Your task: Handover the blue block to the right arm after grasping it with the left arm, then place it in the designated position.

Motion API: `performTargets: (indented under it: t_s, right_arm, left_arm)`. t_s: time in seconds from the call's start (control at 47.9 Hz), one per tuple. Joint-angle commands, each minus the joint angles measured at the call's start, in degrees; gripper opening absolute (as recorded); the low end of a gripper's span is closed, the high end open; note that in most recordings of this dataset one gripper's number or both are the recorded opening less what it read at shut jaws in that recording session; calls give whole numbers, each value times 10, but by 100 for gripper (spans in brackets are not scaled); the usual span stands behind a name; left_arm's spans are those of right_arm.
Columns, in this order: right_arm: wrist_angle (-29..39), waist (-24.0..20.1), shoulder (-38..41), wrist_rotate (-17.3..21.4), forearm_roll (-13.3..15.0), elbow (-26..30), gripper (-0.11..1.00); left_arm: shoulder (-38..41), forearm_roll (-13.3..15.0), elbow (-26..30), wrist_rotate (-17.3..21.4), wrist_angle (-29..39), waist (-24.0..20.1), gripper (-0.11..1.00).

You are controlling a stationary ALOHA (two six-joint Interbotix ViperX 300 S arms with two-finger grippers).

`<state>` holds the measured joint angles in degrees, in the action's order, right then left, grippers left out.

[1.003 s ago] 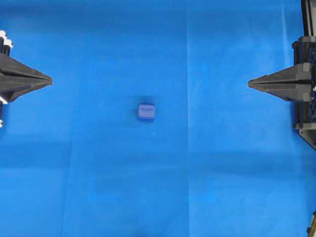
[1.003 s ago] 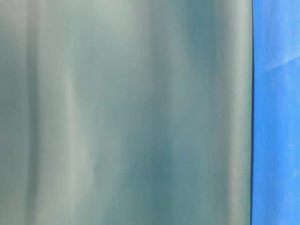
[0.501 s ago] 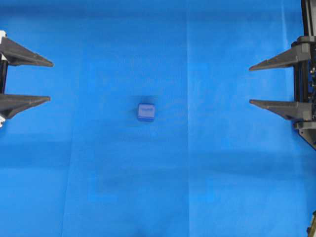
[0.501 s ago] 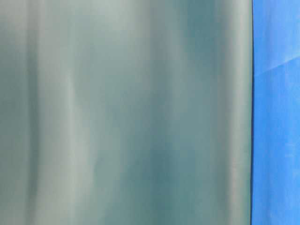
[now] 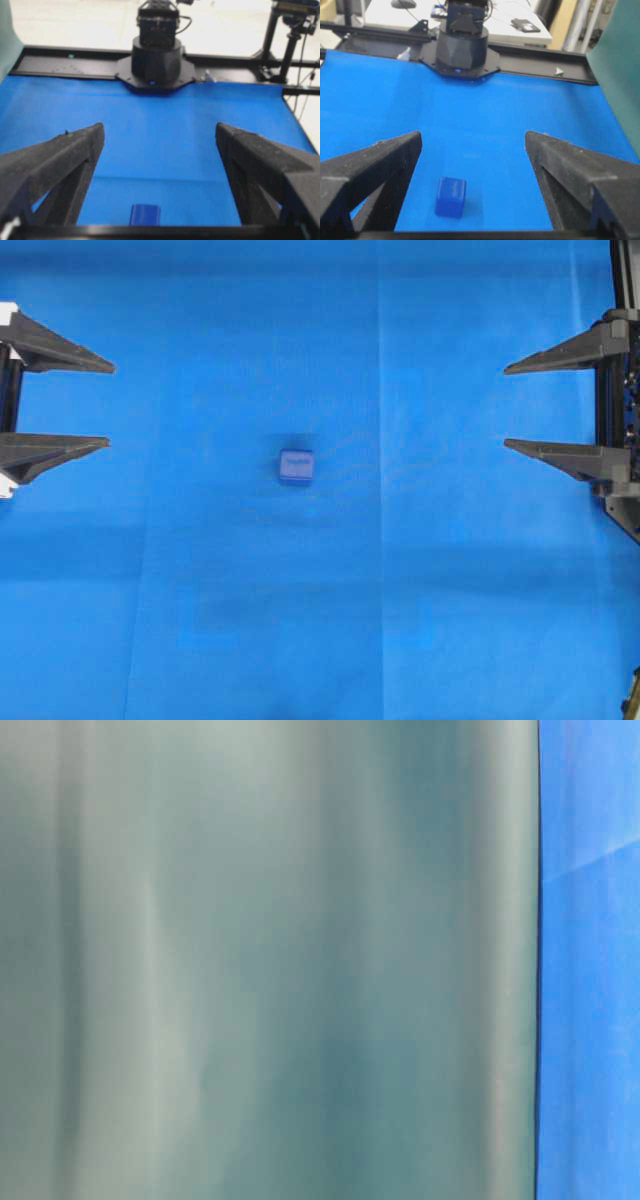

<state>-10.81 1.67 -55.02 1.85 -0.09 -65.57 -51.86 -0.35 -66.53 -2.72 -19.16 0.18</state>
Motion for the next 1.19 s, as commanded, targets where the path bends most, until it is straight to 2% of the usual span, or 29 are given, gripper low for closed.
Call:
performTargets:
  t_s: [0.0,0.292,0.647,0.877,1.17]
  right_arm:
    - [-5,2,4,1,-2,16,97]
    - [-5,2,4,1,-2,16,97]
    - [-5,3,4,1,-2,15,97]
    - [-5,3,6,1,-2,15,97]
    - [-4,3,5,1,-2,16,97]
  left_arm:
    - [30,-1,21,-1,-23,-4,93]
    - [156,-1,83,0,-60,-5,93]
    - [341,-1,231,7,-60,-5,93]
    - [408,-1,302,11,-31,-13,93]
    - [428,-1,325,9,9,-16,93]
